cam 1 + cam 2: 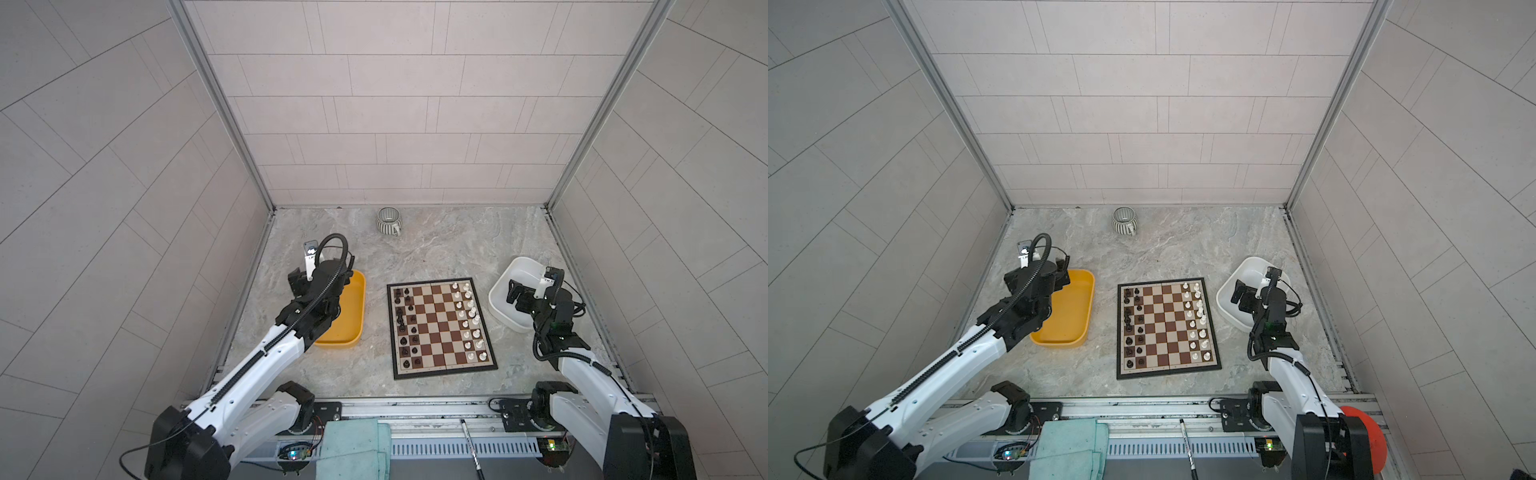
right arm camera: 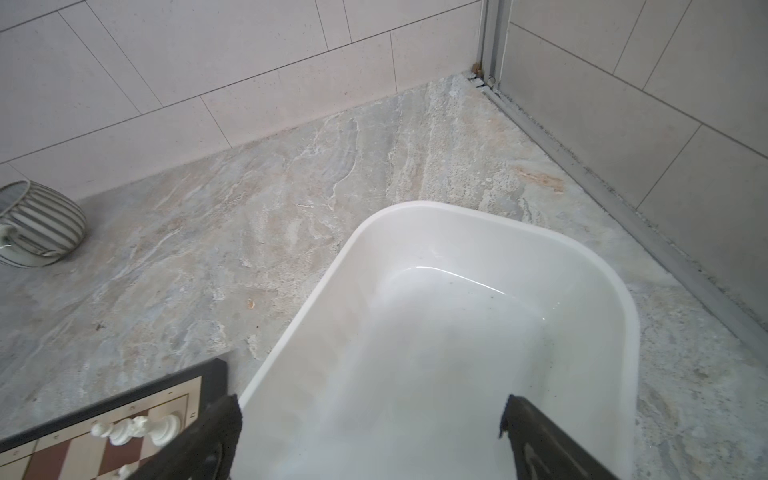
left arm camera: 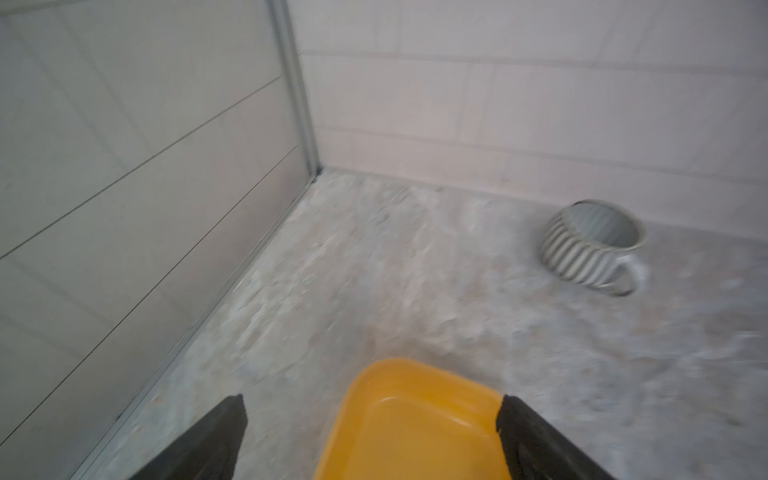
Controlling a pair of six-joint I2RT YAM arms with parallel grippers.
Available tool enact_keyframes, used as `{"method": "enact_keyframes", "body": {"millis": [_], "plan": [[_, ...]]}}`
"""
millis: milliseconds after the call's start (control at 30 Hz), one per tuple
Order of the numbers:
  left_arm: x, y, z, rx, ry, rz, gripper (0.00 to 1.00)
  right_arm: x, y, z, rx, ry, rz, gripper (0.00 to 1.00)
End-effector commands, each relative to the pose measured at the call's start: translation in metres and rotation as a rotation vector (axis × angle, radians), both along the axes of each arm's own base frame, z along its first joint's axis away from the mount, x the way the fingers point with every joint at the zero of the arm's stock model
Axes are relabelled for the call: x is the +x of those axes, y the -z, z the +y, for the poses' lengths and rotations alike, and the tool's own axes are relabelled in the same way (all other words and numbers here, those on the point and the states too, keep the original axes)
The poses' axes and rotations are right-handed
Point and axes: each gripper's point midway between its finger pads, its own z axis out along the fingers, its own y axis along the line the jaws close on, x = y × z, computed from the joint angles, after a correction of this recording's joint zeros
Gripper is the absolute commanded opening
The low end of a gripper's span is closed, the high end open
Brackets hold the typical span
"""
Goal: Set up the chess pieces on the board
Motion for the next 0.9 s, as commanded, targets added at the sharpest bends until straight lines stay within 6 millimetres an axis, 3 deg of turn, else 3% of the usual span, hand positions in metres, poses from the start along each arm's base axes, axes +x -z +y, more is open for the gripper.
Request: {"method": "enact_keyframes", "body": {"millis": [0,67,167,333,433,533,633,867], "plan": [[0.006,-0.004,0.039,0.052,-0.136,-0.129,1.00,0.017,-0.038,-0.011,-0.110,0.038,-0.190,0.99],[0.011,0.019,0.054,0.036,-0.169,-0.092,1.00,0.025,-0.029,-0.004,-0.130,-0.021,-0.181,0.99],[0.018,0.035,0.062,0.057,-0.165,-0.104,1.00,0.034,-0.019,0.004,-0.156,-0.077,-0.181,0.99],[0.037,0.070,0.063,0.044,-0.109,-0.082,1.00,0.045,-0.004,0.009,-0.203,-0.128,-0.204,0.99],[0.048,0.071,0.058,0.094,-0.058,-0.075,1.00,0.051,0.011,0.012,-0.204,-0.144,-0.218,0.99],[0.048,0.086,0.070,0.040,-0.091,-0.093,1.00,0.058,0.018,0.016,-0.194,-0.181,-0.181,0.99],[0.062,0.103,0.051,0.042,0.044,-0.049,1.00,0.062,0.020,0.017,-0.198,-0.193,-0.156,0.99],[0.068,0.103,0.057,0.054,0.004,-0.068,1.00,0.071,0.021,0.024,-0.189,-0.233,-0.155,0.99]]}}
